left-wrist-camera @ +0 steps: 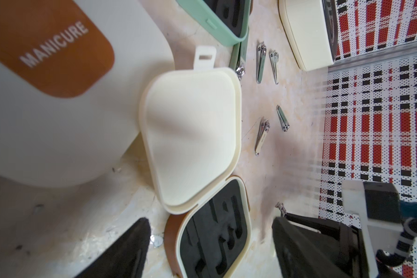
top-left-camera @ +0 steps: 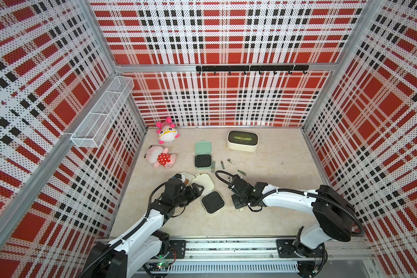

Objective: Organize nail clipper sets
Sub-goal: Pick up the nail clipper from the center of the board, then place the nail clipper in the storage box.

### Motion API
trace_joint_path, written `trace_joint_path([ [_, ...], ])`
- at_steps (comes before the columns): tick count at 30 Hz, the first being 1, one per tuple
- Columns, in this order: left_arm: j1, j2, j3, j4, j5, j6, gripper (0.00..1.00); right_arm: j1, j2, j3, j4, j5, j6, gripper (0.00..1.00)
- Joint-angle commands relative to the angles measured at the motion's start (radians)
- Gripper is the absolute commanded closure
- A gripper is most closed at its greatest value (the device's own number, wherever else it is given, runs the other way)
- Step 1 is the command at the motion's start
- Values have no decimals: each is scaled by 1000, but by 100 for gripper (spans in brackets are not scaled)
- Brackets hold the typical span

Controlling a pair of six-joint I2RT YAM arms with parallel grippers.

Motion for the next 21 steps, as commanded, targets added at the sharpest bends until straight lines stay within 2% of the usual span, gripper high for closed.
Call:
trace_joint_path([
  [1,49,25,61,-26,65,74,16,32,38,77,37,18,-59,90],
  [6,150,94,113,8,134,103,18,87,110,224,55,12,-150,90],
  [11,159,175,177,17,147,129,19,136,204,338,73,-19,-213,90],
  [16,167,188,188,19,138,133,19,151,293,415,56,-35,-199,90],
  [21,173,208,186,39,150,130,19,161,328,421,76,-29,-180,90],
])
